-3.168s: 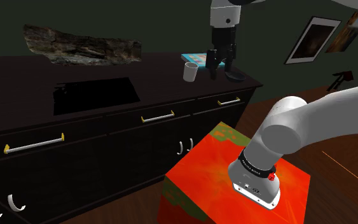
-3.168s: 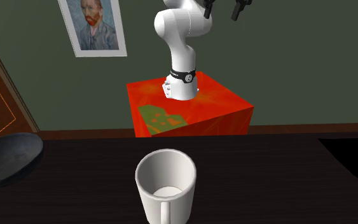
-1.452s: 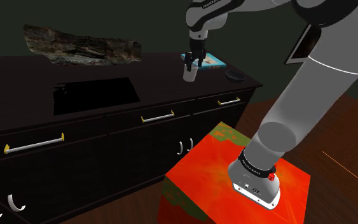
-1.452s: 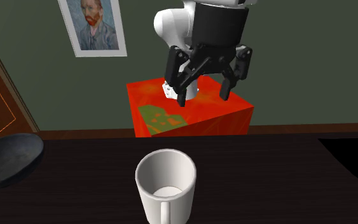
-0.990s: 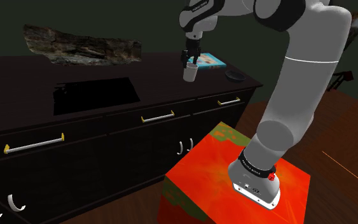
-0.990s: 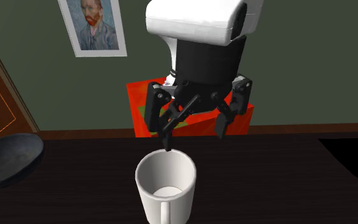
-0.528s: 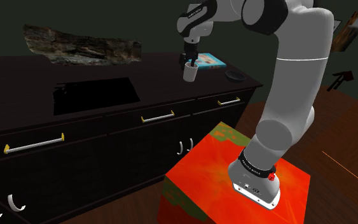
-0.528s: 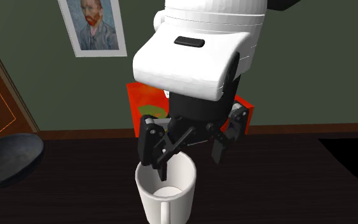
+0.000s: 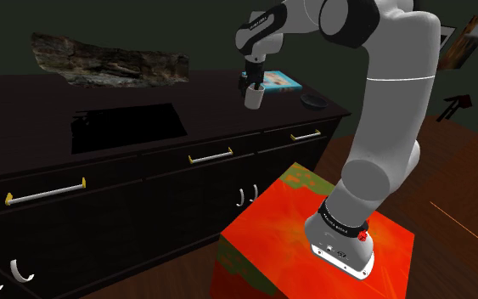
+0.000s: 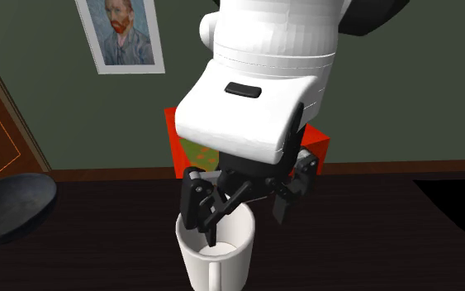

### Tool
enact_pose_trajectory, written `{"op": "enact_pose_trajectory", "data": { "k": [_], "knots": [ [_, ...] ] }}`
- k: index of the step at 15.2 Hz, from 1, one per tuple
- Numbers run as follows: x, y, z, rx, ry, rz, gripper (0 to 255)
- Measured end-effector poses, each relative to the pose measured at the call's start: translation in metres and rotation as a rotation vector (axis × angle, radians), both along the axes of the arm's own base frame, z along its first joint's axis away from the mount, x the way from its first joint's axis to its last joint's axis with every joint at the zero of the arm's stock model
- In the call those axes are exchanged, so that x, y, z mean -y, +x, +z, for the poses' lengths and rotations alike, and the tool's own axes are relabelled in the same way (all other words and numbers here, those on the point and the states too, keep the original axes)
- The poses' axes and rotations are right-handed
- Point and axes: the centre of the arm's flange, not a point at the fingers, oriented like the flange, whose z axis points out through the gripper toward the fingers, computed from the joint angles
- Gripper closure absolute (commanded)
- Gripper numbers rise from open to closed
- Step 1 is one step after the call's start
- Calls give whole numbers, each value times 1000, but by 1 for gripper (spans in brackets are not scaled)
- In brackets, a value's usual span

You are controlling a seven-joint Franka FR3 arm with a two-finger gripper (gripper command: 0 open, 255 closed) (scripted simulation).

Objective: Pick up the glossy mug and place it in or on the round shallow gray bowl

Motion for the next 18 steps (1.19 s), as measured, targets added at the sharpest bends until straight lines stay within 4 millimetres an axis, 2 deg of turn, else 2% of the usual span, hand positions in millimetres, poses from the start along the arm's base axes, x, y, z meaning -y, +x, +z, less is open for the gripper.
{"op": "enact_pose_trajectory", "data": {
  "k": [1,2,12,18],
  "knots": [
    [0,0,0,0,0,0,0],
    [0,0,0,0,0,0,255],
    [0,0,0,0,0,0,255],
    [1,1,27,0,0,0,255]
  ]
}}
